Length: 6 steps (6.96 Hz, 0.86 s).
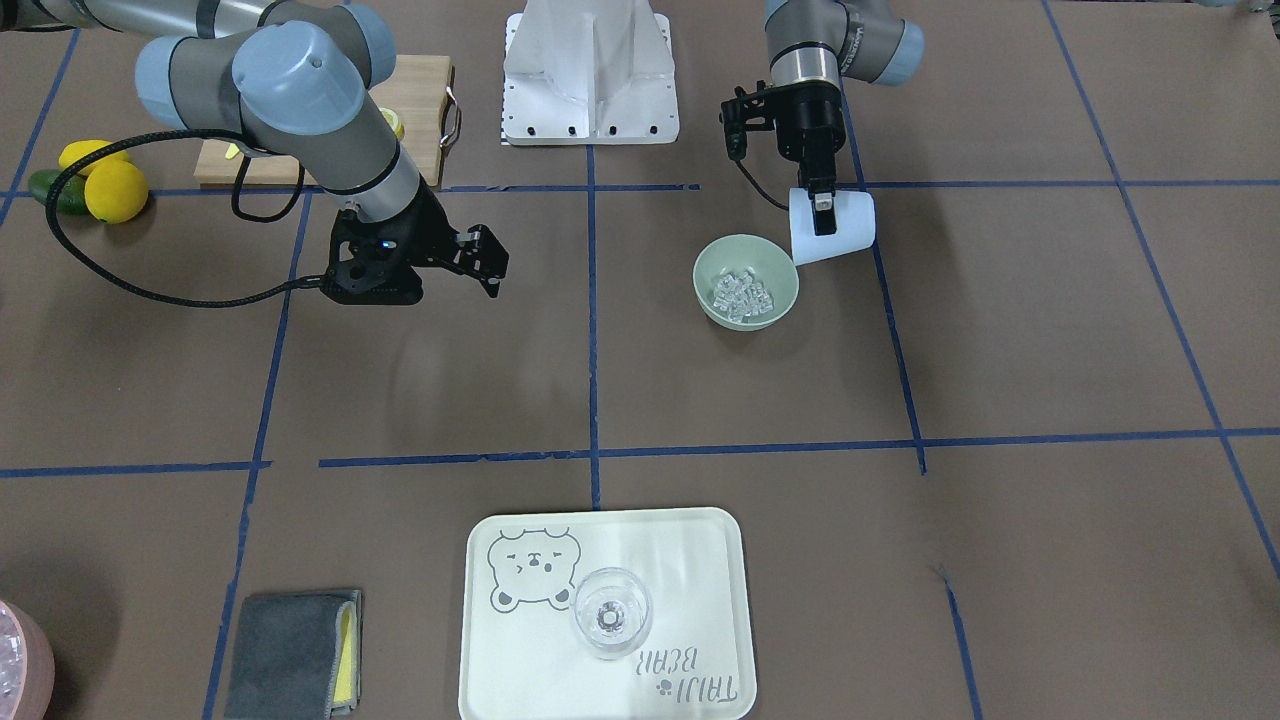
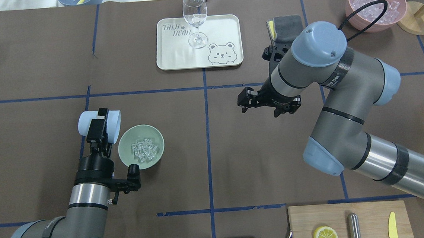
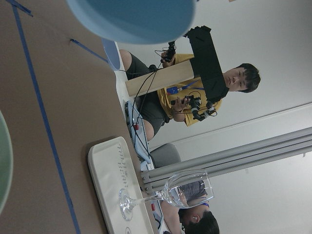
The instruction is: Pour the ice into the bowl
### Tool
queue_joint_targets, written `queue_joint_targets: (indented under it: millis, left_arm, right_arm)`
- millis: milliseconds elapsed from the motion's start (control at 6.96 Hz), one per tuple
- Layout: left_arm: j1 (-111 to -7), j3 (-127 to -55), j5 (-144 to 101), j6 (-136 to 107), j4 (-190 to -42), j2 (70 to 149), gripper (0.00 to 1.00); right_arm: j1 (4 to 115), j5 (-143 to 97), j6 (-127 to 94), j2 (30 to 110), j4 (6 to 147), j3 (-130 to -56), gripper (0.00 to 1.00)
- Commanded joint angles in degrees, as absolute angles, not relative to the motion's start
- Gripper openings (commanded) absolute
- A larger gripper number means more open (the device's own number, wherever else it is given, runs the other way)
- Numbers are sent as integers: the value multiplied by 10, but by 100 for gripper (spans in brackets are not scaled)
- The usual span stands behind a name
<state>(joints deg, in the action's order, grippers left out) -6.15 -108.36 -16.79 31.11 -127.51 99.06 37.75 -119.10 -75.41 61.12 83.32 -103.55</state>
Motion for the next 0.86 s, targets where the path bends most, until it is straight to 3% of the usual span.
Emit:
queue_joint_targets:
  millis: [0, 718]
  left_arm:
    - [-67, -1136, -261, 306, -1284, 973, 0]
    - [-133, -1165, -427, -63, -1287, 855, 0]
  right_arm:
    - [376, -1190, -758, 611, 833, -1036, 100]
    - [367, -1188, -780, 599, 832, -1039, 100]
